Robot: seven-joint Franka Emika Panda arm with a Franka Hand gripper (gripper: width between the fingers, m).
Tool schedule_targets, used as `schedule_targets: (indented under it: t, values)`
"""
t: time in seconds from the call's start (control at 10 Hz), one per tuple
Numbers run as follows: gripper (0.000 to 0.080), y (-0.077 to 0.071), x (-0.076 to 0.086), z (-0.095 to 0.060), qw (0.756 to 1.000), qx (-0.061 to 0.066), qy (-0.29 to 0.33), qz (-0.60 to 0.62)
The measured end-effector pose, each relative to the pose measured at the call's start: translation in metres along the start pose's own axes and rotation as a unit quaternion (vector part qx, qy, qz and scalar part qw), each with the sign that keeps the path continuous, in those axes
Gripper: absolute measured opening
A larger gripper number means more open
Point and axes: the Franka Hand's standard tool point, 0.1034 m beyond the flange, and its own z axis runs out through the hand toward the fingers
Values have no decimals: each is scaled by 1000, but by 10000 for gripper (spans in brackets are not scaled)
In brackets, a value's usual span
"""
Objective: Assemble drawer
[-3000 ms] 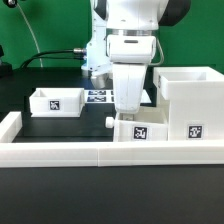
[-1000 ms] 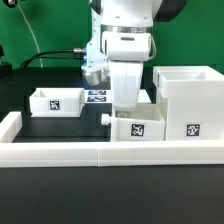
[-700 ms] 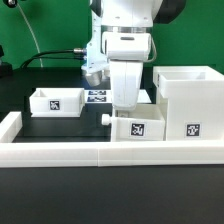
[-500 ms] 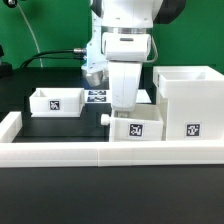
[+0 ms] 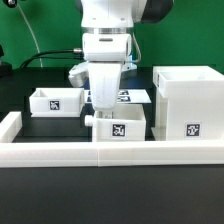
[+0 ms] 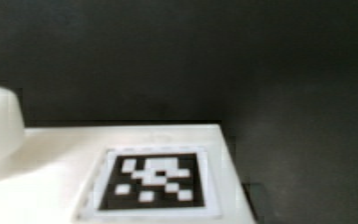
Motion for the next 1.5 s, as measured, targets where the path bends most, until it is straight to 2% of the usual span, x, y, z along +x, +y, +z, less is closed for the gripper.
schedule_targets:
  t: [0.3, 0.7, 0.8, 1.4, 1.5]
  values:
    - [42, 0, -1, 1, 1000, 1, 0, 2]
    - [42, 1, 17, -2, 1000, 10, 5, 11]
    - [42, 3, 19, -3, 1000, 8, 6, 14]
    - [42, 2, 18, -1, 1000, 10, 6, 15]
    - [42, -2, 21, 2, 1000, 13, 6, 11]
